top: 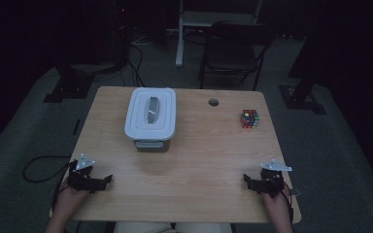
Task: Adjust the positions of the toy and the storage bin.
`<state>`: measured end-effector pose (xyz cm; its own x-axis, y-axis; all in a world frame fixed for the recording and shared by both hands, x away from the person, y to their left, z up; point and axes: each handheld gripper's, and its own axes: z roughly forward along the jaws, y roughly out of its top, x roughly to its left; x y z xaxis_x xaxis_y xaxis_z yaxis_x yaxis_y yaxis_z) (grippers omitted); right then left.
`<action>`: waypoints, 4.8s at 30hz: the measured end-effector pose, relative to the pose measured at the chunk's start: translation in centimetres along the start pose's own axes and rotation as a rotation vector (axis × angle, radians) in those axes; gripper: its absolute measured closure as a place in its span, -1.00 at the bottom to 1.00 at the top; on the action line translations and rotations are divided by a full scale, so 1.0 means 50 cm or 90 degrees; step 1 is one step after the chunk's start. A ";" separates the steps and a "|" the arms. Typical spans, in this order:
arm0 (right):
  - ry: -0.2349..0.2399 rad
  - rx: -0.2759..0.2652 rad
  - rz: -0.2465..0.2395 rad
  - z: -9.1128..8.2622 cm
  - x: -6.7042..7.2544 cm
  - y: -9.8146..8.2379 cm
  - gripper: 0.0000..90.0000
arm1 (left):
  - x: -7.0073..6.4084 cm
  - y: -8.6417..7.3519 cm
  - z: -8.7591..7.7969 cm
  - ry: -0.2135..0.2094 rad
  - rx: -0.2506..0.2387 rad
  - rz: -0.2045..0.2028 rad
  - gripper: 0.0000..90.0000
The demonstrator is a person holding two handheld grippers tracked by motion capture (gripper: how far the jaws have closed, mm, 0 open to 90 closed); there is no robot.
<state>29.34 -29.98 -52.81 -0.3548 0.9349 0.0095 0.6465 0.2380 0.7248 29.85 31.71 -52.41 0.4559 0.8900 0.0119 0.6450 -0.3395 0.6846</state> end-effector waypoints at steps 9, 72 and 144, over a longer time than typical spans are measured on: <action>0.001 0.001 0.000 0.001 0.000 0.001 -0.71 | 0.000 0.000 0.000 0.002 0.001 -0.001 -0.99; 0.071 -0.047 -0.081 0.239 0.202 0.265 -0.68 | 0.054 0.182 0.128 -0.024 -0.029 0.001 -0.99; 0.130 -0.091 -0.013 0.322 0.239 0.398 -0.66 | 0.016 0.343 0.219 0.012 -0.055 0.008 -0.98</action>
<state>48.83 -9.82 -49.36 -0.5051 0.8543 0.1228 0.5413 0.2027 0.8160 47.99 23.26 -48.66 0.4513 0.8918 0.0334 0.5836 -0.3232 0.7450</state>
